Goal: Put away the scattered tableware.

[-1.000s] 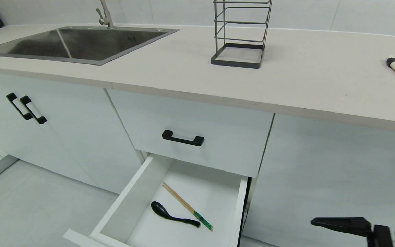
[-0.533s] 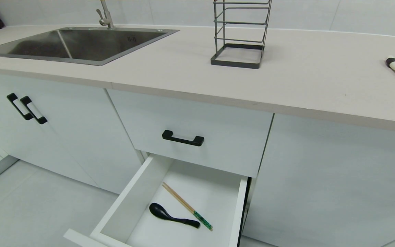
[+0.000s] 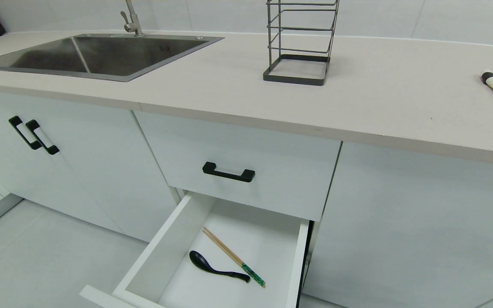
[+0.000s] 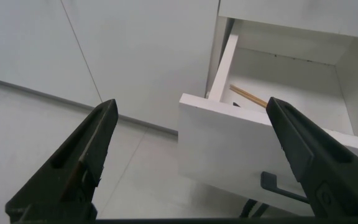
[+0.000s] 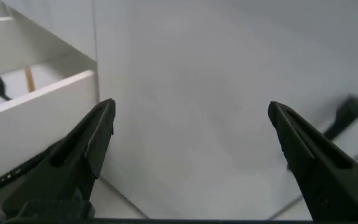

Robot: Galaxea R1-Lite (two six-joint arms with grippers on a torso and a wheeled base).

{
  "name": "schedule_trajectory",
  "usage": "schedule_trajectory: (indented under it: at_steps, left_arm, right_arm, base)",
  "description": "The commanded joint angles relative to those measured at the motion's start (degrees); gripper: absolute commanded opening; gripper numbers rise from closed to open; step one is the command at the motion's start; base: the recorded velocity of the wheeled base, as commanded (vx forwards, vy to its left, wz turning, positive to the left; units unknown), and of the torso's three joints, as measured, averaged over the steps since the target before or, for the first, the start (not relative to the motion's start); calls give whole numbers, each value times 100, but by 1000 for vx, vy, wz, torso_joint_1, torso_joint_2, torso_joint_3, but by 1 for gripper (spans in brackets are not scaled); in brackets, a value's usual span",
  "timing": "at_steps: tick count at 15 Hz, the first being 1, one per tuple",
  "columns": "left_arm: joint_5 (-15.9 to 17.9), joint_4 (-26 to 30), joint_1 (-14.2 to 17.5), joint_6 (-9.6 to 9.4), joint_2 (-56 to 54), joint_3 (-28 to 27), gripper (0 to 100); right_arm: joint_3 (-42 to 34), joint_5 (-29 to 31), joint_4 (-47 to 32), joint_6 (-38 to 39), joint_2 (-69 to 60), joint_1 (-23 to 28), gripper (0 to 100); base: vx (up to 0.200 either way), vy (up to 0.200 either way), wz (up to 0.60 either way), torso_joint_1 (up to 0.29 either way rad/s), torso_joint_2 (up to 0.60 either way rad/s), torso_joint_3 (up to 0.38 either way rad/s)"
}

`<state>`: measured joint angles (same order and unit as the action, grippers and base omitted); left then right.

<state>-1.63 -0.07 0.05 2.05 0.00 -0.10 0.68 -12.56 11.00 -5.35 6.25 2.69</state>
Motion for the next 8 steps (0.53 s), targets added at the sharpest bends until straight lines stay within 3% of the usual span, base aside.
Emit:
schedule_trajectory:
  at_steps: [1,3,5,6,8]
  left_arm:
    - [-4,-1,4,-3,0,1,100]
    - [-12,-1,-5,6,0,1,100]
    - [58,-19,4,-11,0,-69,100]
    - [506,174,-75,33,316,-975,100]
    - [823,904,-154,191,1160,-1862,100]
  right_arm:
    - [-68,254,-344,430,-160,38,100]
    - [-68,684,-801,570,-160,38,100]
    - [-68,702,-801,579,-160,38,100]
    - [-68,763,-801,570,-160,38,100]
    - [-68,676,-827,438,-335,-129,100]
  base:
    - [0,0,0,0,0,0]
    - [0,0,0,0,0,0]
    - [0,0,0,0,0,0]
    - [0,0,0,0,0,0]
    - [0,0,0,0,0,0]
